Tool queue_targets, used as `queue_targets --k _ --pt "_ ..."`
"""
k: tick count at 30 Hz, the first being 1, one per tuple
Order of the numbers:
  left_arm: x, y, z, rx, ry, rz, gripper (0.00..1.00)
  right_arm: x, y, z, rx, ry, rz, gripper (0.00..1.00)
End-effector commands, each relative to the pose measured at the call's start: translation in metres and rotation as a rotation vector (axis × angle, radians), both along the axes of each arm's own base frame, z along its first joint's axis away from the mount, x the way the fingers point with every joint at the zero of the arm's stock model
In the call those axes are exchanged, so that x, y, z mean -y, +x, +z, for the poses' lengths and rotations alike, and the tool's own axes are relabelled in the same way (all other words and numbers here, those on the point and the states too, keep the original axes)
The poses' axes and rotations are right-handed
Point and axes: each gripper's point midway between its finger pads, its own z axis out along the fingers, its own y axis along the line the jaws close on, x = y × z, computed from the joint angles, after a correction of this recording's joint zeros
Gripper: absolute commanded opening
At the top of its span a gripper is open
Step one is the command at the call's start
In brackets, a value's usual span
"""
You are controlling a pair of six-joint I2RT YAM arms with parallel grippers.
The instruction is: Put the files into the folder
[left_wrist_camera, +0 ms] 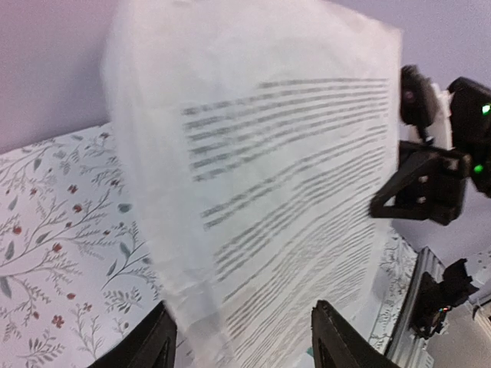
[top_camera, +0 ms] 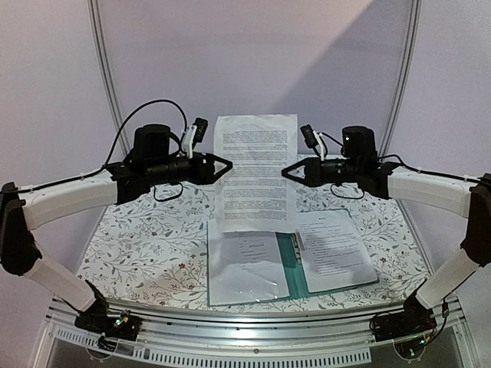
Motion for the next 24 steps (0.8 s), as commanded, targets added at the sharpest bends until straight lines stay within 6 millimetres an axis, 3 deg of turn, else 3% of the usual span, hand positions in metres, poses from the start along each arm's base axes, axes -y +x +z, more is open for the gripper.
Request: queue_targets --k 1,3,6,9,12,18,24 --pt "-0.026 0.029 -0.056 -0.125 0.189 0.193 0.60 0.043 -0.015 -0.046 -0.288 -0.197 -0.054 0.00" --pt "-0.029 0.041 -0.068 -0.197 0.205 0.271 0.60 0.048 -0.027 -0.055 -0.360 -0.221 -0.036 0.00" --pt "-0.008 0.051 -0.084 -0.291 0.182 0.244 0.58 0.057 -0.045 -0.074 -0.479 -0.307 -0.003 0.00" --pt "0.008 0.062 -0.100 -0.351 0.185 0.235 0.56 0.075 -0.058 -0.112 -0.614 -0.413 0.004 0.00" --pt "0.012 0.067 -0.121 -0.386 0.224 0.235 0.54 0.095 -0.060 -0.145 -0.671 -0.520 -0.050 0.00" --pt "-0.010 0.063 -0.152 -0.415 0.276 0.277 0.54 0.119 -0.060 -0.168 -0.728 -0.687 -0.110 0.00" --pt "-0.012 0.060 -0.149 -0.406 0.273 0.270 0.54 0.146 -0.050 -0.183 -0.724 -0.874 -0.188 0.00"
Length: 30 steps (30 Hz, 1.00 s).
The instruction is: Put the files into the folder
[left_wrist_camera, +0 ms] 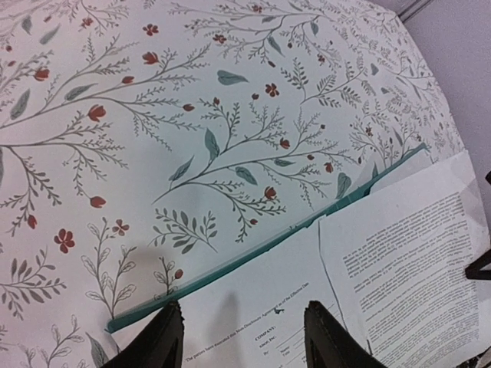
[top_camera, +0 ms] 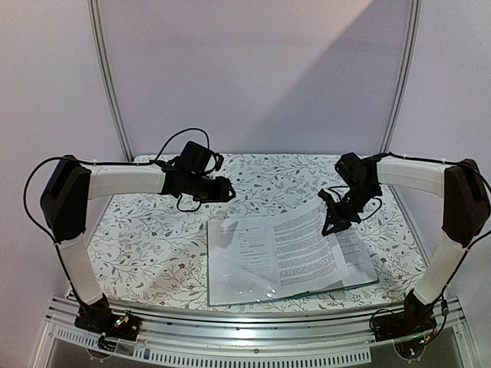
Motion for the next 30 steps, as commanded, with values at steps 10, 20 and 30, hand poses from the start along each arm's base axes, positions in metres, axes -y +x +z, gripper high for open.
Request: queue_targets --k 10,20,30 --pt "-0.005 -0.003 -0.001 -0.021 -0.012 0.008 0.54 0.047 0.016 -0.012 0.042 -0.285 -0.021 0.00" --pt "-0.003 -0.004 -0.005 -0.036 -0.016 0.002 0.54 0.064 0.021 -0.011 0.049 -0.302 -0.076 0.00" --pt "-0.001 -0.006 -0.008 -0.046 -0.021 -0.007 0.54 0.080 0.023 -0.013 0.053 -0.311 -0.118 0.00"
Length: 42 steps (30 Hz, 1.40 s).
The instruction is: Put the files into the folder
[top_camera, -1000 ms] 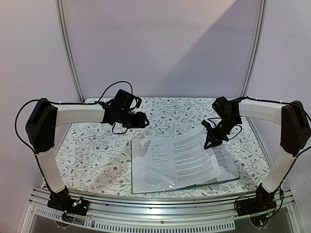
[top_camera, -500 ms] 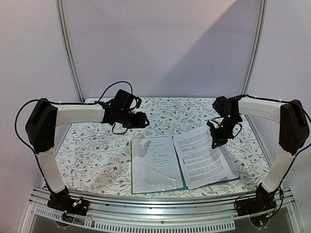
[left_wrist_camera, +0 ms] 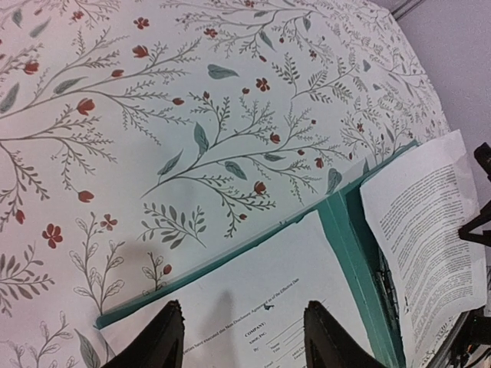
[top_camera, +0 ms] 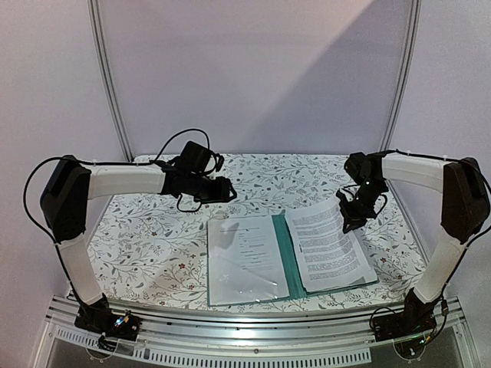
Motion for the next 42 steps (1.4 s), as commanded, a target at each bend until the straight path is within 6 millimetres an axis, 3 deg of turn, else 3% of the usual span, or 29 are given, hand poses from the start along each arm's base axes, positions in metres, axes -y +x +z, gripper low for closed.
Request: queue_targets --k 1,42 --pt "-0.004 -0.001 -0.007 -0.018 0.003 0.004 0.54 0.008 0.003 0.005 0.033 -0.006 -0.020 0.00" --pt "-0.005 -0.001 -0.006 -0.015 0.011 -0.003 0.54 0.034 0.012 0.000 0.047 -0.105 -0.019 0.00"
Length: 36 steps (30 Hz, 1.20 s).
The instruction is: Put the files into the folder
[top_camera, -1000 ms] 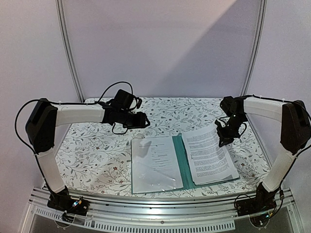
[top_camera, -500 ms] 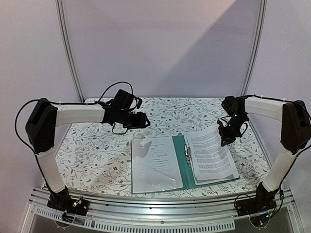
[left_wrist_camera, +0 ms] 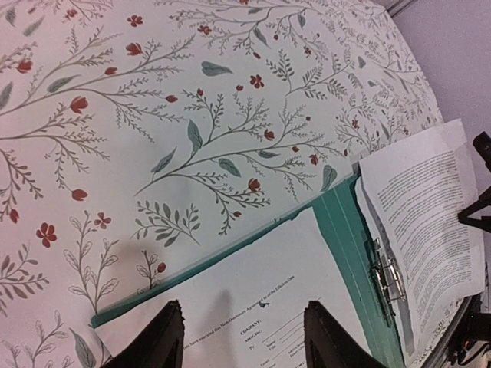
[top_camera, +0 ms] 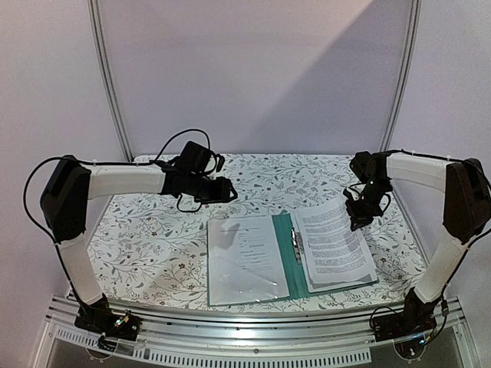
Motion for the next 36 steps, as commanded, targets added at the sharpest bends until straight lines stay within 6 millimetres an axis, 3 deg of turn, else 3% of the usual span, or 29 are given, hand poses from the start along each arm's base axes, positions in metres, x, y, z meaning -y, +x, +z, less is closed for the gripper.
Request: queue_targets --k 1,36 --pt "-0.007 0.001 -0.006 -0.007 0.019 0.008 0.54 0.005 0.004 0.001 0.012 -0.022 0.007 0.00" --pt "-0.004 -0.001 -0.012 -0.024 0.016 -0.003 0.54 -0.020 0.004 -0.001 -0.001 0.071 0.058 0.00"
